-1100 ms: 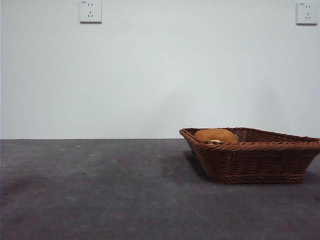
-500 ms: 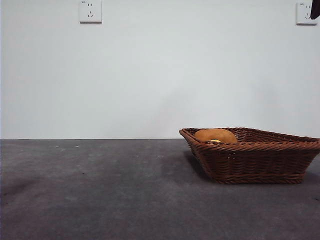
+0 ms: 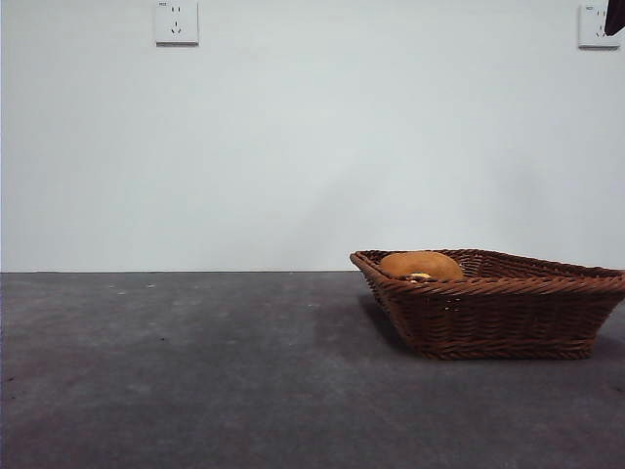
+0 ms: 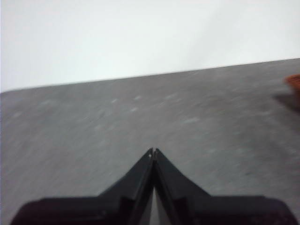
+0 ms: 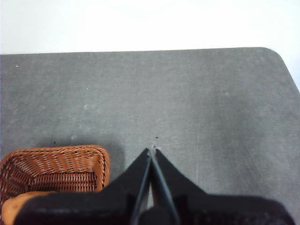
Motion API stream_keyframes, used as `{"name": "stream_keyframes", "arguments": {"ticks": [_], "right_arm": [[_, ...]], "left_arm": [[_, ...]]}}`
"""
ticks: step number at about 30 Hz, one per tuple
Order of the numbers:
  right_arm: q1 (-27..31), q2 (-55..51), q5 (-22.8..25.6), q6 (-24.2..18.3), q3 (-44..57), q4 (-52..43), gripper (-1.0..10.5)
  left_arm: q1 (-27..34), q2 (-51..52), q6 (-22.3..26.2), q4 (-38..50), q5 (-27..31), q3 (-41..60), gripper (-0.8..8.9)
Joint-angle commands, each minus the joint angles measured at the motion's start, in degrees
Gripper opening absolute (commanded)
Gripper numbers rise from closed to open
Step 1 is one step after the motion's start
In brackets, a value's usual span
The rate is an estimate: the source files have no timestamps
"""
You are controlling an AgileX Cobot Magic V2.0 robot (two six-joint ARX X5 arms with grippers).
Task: Help me put the vegetables on the table into the basket
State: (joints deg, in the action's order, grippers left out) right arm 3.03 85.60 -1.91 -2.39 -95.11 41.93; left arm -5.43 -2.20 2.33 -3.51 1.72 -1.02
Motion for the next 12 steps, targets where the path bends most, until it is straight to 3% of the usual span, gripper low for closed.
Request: {"name": "stream_keyframes", "arguments": {"ticks": [1,12], "right_arm": [[0.0,0.5,0.0,-0.2,0.3,-0.4,0.0],[0.0,0.5,0.0,-0.2,0.3,-0.4,0.0]], "left_arm": [[3.1,1.1,-1.1,-4.5,-0.2,0.6,-0.04],[7.2,2.0,-5.3,-6.4,-0.8,0.6,-0.03]]}}
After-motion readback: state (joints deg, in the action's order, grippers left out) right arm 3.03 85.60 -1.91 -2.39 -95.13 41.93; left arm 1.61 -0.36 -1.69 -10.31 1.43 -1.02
